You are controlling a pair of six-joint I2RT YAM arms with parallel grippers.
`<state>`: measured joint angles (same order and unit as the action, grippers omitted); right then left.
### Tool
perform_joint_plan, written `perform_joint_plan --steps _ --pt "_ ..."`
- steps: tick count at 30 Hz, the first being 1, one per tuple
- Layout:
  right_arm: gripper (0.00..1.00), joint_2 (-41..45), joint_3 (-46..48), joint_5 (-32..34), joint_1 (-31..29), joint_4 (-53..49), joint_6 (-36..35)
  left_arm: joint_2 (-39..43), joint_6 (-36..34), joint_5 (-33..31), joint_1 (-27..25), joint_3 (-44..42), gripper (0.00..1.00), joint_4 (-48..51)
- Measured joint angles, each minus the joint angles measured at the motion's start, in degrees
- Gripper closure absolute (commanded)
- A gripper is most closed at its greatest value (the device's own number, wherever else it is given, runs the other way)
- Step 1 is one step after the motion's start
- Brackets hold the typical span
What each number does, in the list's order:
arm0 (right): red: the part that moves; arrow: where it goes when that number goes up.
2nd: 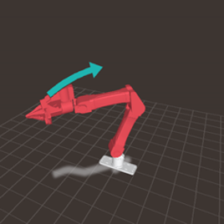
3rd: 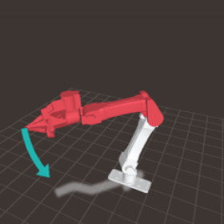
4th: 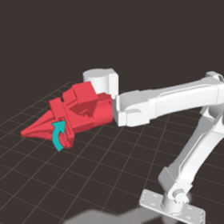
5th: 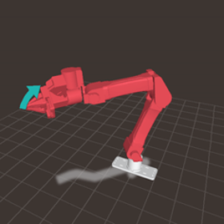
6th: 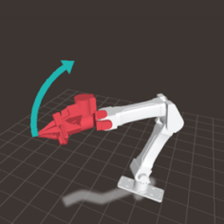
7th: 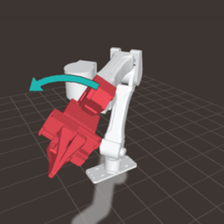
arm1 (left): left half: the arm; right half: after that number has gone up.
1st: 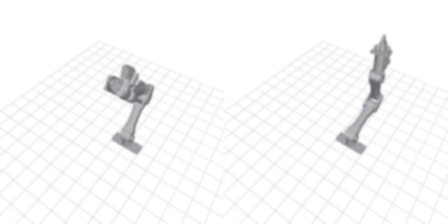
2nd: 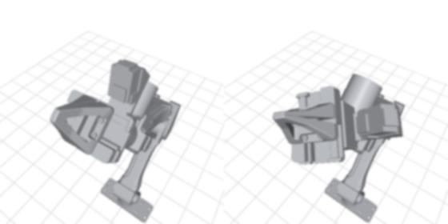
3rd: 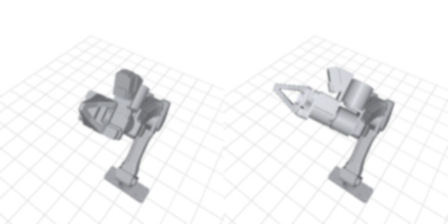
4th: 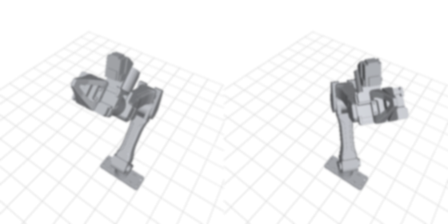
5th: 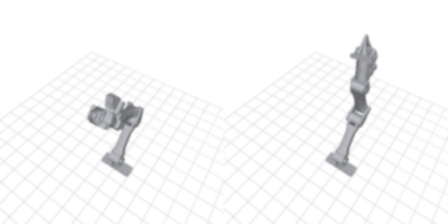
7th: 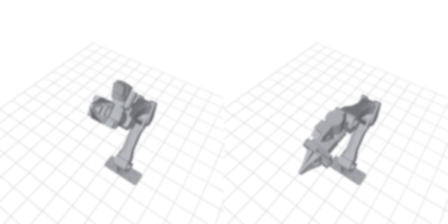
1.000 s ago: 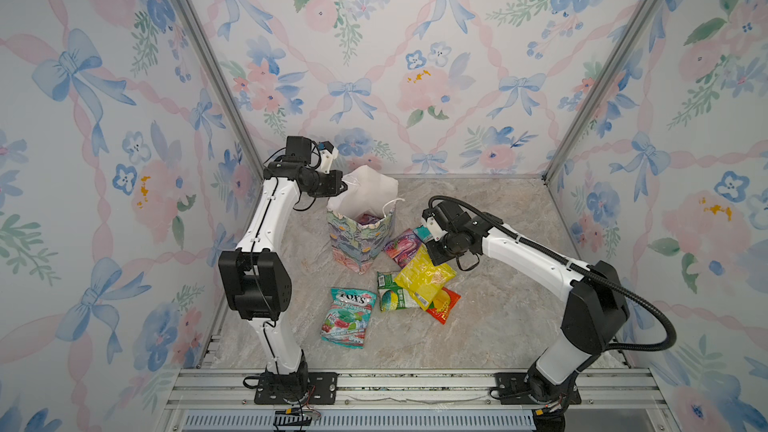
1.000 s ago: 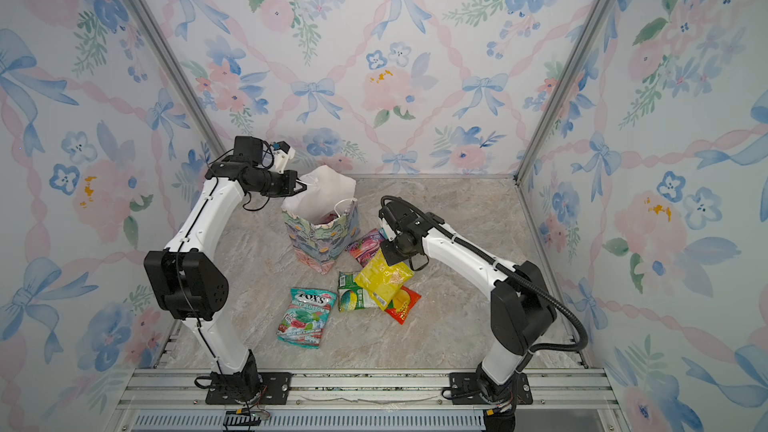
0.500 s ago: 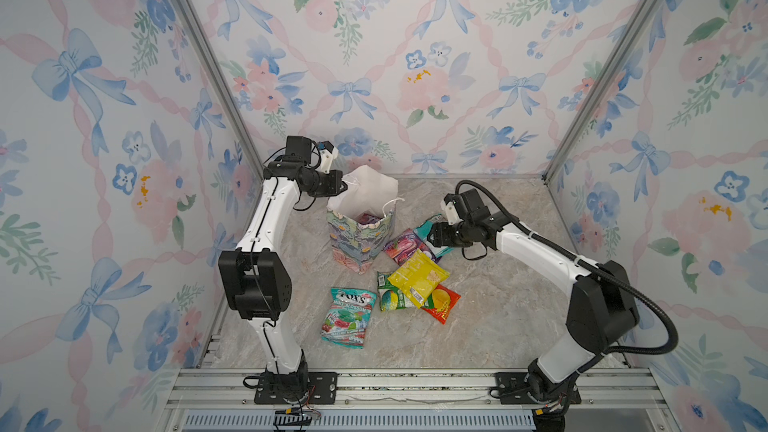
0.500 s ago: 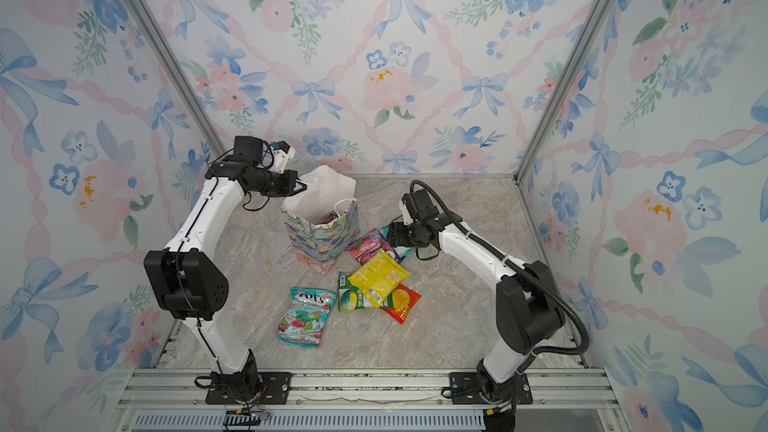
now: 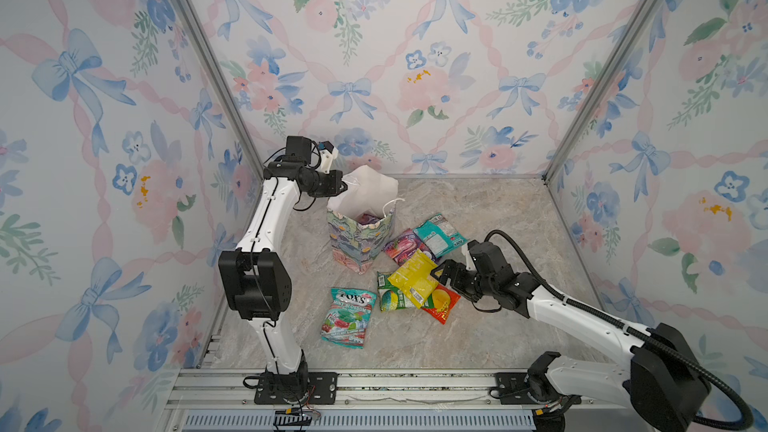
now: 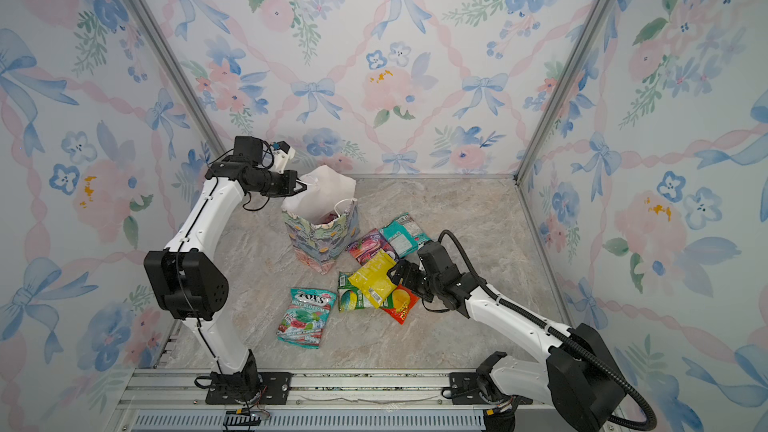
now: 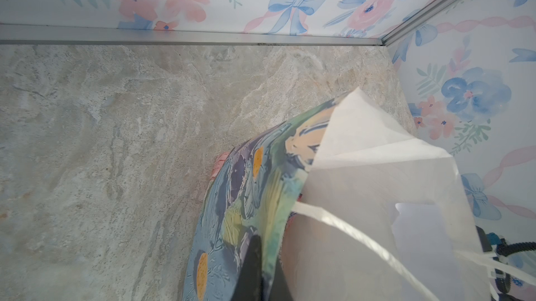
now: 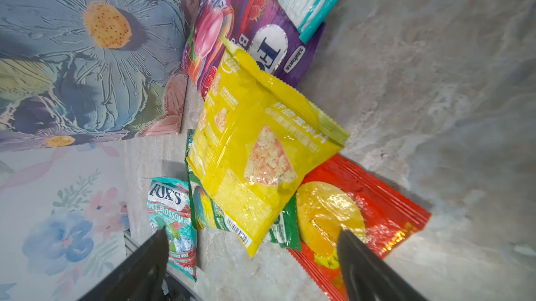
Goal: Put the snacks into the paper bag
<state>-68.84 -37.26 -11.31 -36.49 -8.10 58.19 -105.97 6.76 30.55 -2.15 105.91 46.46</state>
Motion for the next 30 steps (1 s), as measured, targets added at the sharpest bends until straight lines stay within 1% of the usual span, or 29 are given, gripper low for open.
perform_joint_plan --steps 8,24,30 --pt "0.13 -2.7 1.8 0.0 -2.9 6.3 6.1 0.0 0.0 0.0 0.0 0.0 1.0 0.0" --pt "0.18 -9.3 5.3 -0.3 -3.9 17.5 11.7 0.0 0.0 0.0 0.0 0.0 1.0 0.0" --pt "0.24 -12.5 5.7 -0.2 -4.1 21.9 13.2 0.0 0.0 0.0 0.0 0.0 1.0 0.0"
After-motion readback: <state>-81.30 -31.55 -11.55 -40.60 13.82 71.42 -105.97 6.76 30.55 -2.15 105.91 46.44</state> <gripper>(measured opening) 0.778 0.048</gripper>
